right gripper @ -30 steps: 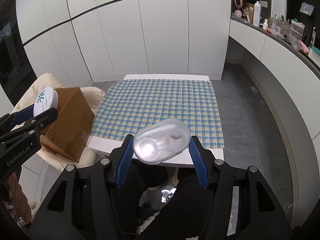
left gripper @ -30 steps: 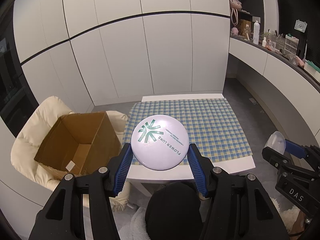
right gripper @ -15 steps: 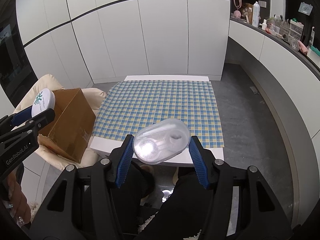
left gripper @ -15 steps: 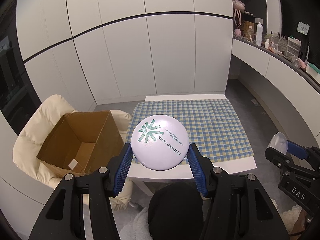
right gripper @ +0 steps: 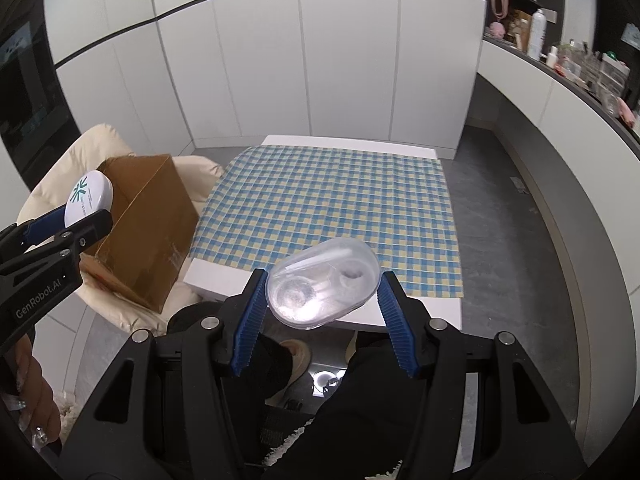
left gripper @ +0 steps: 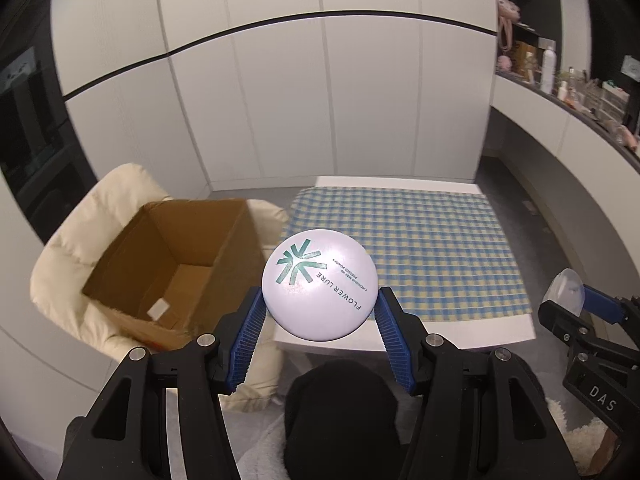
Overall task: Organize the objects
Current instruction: 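Carry the jar with the left tool while the right tool carries the case toward the box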
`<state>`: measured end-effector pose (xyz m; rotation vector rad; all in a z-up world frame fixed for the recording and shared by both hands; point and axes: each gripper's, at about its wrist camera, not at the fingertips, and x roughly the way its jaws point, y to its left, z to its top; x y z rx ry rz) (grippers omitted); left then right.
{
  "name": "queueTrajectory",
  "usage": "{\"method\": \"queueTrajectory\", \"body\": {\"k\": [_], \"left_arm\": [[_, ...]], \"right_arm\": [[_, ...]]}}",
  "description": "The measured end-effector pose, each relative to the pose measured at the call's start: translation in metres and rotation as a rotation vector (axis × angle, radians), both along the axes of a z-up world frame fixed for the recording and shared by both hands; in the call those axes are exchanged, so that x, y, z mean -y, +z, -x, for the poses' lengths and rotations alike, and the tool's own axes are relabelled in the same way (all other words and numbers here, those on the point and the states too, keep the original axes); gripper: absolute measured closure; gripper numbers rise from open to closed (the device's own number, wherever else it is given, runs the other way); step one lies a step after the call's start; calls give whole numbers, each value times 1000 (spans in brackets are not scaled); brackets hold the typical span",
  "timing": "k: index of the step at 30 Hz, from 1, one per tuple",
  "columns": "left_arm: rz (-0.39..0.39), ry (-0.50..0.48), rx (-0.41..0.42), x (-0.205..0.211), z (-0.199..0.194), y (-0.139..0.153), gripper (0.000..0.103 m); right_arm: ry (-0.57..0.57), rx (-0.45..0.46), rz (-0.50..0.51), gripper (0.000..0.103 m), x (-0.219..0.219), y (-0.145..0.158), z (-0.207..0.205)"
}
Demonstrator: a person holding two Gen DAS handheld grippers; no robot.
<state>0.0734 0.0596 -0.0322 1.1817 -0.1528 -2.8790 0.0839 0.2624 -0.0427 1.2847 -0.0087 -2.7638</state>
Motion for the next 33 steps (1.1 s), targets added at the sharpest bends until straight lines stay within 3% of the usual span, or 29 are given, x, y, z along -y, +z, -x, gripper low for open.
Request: {"method": "queueTrajectory", "body": {"k": [13,26,33], "left_arm": [[-11,188,1,79,-10,-1,46],[-25,451,30,188,-36,-14,46],[-33,532,39,224,-40,-17,46]], "right_arm": [[242,-6,-17,45,95,-4,18],[480,26,-31,45,211,-22,34],[573,26,-46,45,254,-27,34]]}}
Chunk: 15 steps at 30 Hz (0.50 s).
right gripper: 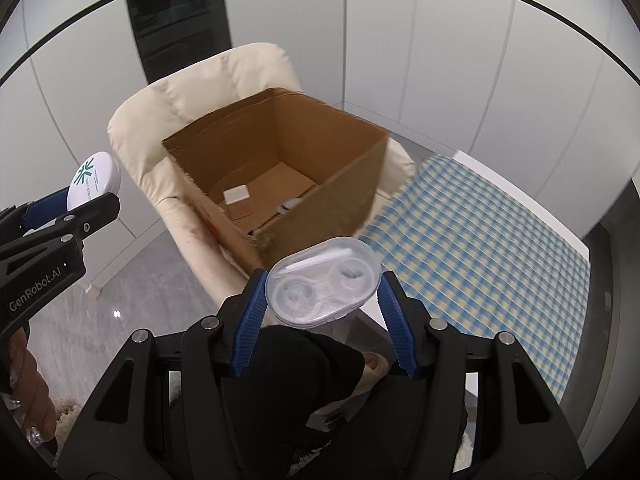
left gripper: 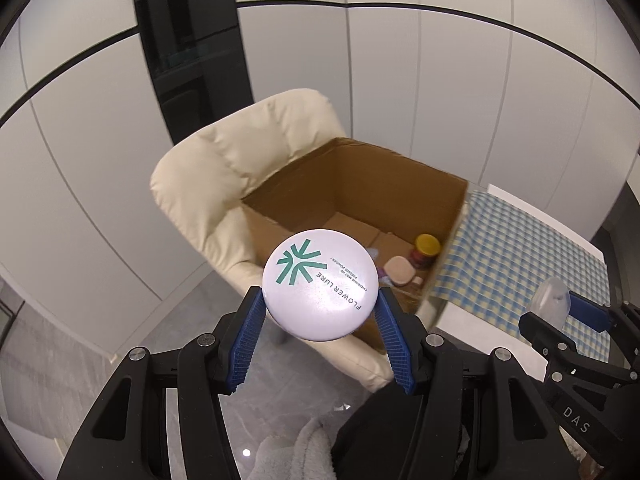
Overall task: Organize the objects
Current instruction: 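Carry the jar with the left tool while the right tool carries the case toward the box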
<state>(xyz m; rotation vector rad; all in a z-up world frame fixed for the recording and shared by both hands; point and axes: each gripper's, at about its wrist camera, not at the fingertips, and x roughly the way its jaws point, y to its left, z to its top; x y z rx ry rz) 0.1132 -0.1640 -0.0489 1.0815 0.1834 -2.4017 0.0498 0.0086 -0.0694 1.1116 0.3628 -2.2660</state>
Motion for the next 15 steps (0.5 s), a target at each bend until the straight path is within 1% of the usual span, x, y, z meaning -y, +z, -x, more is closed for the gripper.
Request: {"method": "queueTrajectory", "body": {"k": [3,8,15], "left_arm": [[-3,29,1,11,-1,0,46],[-14,49,-3,19,0,-2,46],[-32,32,12,20,13,-9,46]], "right_arm": [[12,-2,5,44,6,2,2],[22,-5,0,45,11,2,4],[25,1,-3,45,15,-1,9]]}}
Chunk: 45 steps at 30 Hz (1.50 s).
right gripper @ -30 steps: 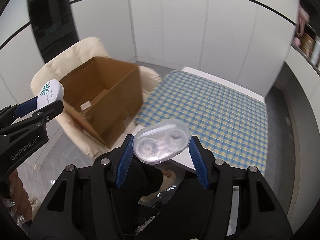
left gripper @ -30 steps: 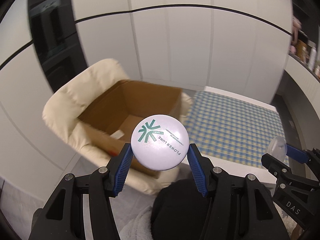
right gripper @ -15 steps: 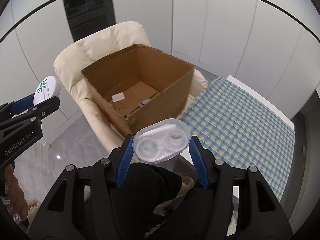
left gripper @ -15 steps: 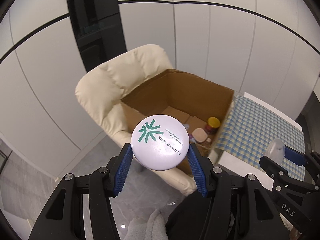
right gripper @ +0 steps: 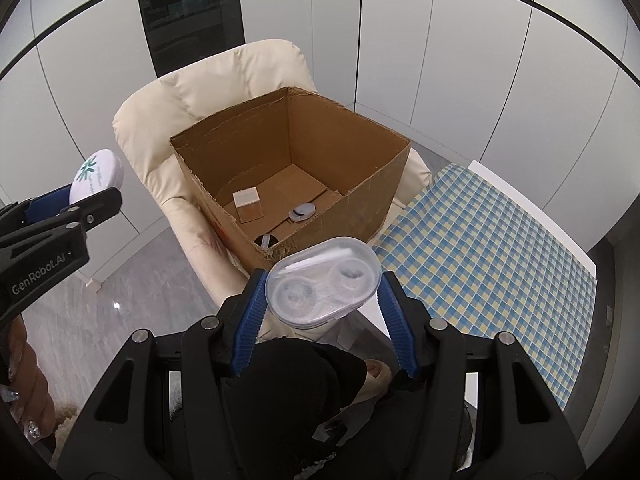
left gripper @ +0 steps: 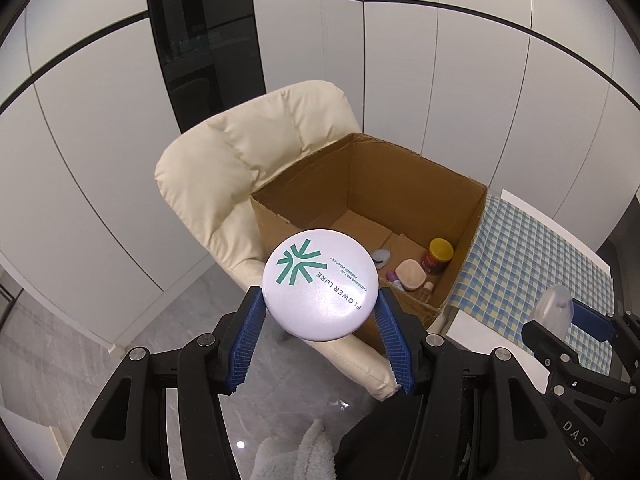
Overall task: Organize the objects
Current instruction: 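Carry the jar with the left tool while the right tool carries the case toward the box, then open the left tool over the box while the right tool releases the case into it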
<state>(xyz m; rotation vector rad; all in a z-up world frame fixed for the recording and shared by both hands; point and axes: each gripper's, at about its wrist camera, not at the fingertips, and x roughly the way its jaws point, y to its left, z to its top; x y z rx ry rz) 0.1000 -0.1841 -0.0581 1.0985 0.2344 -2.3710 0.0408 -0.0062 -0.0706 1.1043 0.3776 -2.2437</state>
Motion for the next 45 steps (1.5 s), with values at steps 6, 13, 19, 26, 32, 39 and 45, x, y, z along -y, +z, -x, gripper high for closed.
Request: {"method": "queueTrajectory", "body": {"k": [6,13,19,26,32,39,45], "left_arm": [[10,2,-21,4,18,2,46],[0,11,-14,24,55,-5,46],[-8,20,1,42,85,-15,46],[-11,26,29,60,123,-30,46],[-14,21,58,71,149,-45,46],[-49,-8,89,76,162,-62,46],[-68,-72,43,73,159,-60,1]], "right_arm": [[15,-12,-6,45,15,-1,14],[26,-23,-3,45,45,-2,44],[34,-21,-12,45,77,-9,74],[40,-5,-30,45,107,-25,107],[27,27,-41,45,121,-43,130],[26,45,-55,45,128,-58,139],[30,11,-70,0,129,-64,139]]}}
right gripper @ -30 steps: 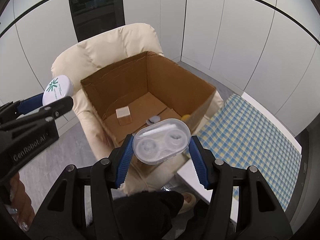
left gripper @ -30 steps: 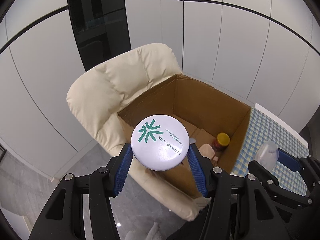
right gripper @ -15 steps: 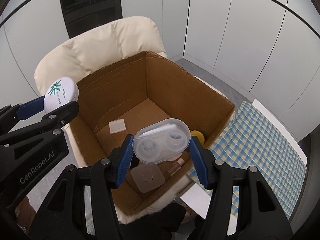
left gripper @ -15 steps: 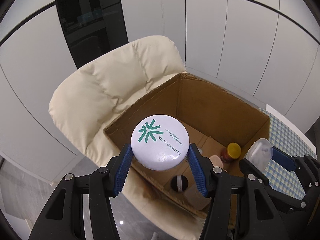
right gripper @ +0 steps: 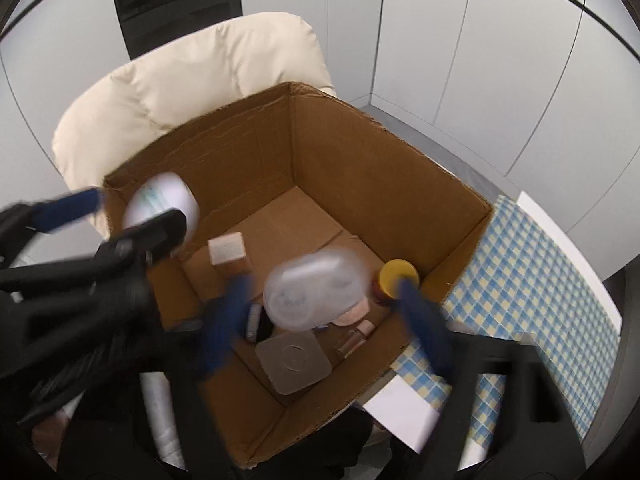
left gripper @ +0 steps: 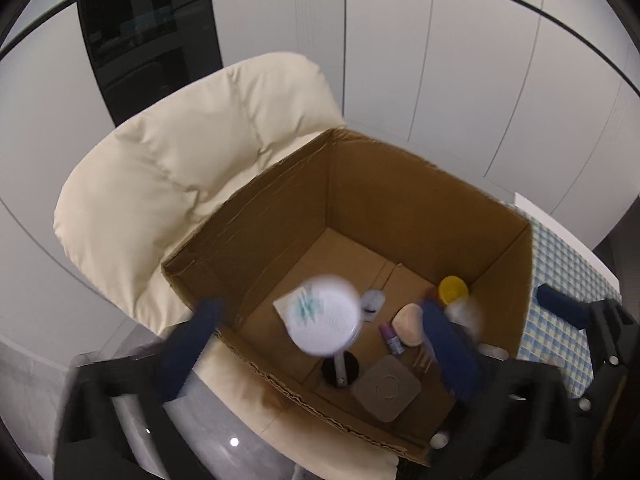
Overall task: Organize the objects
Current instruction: 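Open the left tool over the box while the right tool releases the case into it, then withdraw both open tools up and away from the cardboard box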
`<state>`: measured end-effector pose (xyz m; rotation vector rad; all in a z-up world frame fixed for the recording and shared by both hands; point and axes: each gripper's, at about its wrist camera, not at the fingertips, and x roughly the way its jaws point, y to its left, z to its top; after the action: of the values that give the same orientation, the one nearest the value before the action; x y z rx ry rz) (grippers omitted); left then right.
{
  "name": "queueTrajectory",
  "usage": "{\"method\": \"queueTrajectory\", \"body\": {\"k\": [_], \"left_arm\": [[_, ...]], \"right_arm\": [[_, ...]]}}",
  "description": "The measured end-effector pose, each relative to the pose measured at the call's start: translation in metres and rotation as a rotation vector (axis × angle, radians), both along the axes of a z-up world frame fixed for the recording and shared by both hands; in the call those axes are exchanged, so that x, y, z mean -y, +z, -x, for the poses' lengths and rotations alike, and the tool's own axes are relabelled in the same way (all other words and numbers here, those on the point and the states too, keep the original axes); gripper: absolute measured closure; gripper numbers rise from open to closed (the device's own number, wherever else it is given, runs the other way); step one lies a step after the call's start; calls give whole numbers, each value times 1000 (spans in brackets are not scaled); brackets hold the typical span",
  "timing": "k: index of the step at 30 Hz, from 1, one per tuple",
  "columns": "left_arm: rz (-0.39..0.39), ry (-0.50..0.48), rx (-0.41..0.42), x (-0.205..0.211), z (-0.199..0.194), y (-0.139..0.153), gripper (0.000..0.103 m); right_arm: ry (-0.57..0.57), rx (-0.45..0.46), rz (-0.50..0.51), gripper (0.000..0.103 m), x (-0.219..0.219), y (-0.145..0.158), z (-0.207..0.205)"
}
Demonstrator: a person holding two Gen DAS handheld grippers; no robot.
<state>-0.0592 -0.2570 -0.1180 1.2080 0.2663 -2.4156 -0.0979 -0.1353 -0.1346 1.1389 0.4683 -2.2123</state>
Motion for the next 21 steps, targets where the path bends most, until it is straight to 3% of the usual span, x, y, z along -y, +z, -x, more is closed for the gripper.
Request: {"method": "queueTrajectory", "body": {"k": [5,14,21], "left_arm": [[43,2,16,-6,-1,3,1],[-23,-17,23,-5,-6,7,1],[8,-60,58,-16,-15,18,1]], "right_arm": [[-42,-1,-5,0,-7,2,2],[-180,29,32,0,-41,15,6],[-318,57,-7,0,-70,21,-3]]}}
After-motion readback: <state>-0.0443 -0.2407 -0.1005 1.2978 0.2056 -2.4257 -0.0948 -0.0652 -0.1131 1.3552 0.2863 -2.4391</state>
